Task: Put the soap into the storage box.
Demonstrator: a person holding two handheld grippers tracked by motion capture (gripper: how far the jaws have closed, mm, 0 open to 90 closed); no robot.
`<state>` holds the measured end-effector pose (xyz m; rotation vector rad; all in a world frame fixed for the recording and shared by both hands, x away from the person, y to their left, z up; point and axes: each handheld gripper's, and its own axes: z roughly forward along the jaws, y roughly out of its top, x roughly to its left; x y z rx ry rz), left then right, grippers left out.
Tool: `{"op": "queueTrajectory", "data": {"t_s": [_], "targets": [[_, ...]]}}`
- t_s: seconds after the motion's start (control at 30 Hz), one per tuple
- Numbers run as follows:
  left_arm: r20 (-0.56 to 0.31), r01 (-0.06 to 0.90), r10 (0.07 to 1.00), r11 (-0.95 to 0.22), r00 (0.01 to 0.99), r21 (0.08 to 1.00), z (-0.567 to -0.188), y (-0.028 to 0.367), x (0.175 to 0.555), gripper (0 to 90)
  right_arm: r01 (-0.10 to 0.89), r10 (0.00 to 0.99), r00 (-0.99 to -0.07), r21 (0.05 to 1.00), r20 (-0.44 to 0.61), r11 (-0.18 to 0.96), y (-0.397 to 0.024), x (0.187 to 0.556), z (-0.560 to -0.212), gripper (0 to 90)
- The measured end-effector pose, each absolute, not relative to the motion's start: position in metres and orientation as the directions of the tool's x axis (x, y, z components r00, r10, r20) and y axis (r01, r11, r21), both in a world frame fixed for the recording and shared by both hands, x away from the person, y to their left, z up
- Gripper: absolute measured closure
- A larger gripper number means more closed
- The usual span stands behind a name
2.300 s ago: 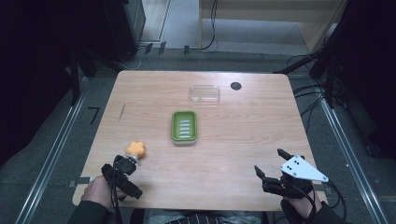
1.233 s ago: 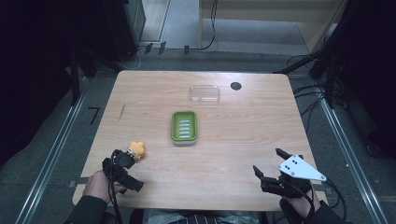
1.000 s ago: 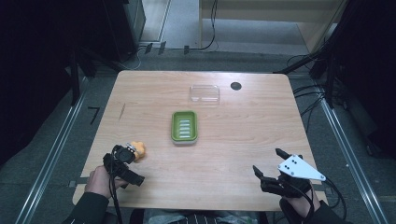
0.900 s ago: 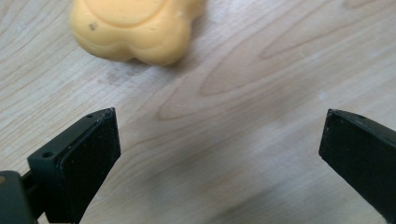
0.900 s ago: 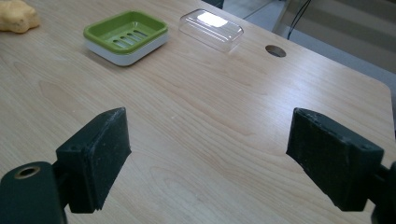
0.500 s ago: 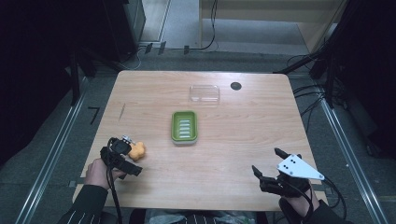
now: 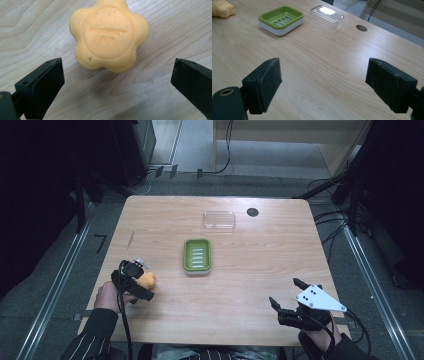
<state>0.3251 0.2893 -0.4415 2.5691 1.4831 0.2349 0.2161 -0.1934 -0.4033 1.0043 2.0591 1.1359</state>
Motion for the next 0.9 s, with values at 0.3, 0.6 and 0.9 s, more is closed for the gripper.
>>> {"op": "queueTrajectory", "data": {"t_s": [0.3,0.6,0.9], "targets": [[0.067,0.833,0.855,-0.516,0.514,0.198,-0.444,0.286,0.337,0.0,0.337,0.827,-0.549,0.872,-0.124,0.355,-0.194,0.216,-0.403,13.6],[0.066,0.83,0.846,-0.532,0.529,0.17,-0.447,0.286,0.344,0.0,0.338,0.827,-0.547,0.872,-0.125,0.355,-0.194,0.215,-0.403,13.6],[0.071,0.828,0.842,-0.54,0.536,0.154,-0.448,0.284,0.346,8.6,0.342,0.829,-0.546,0.871,-0.122,0.353,-0.194,0.215,-0.403,13.6]]}}
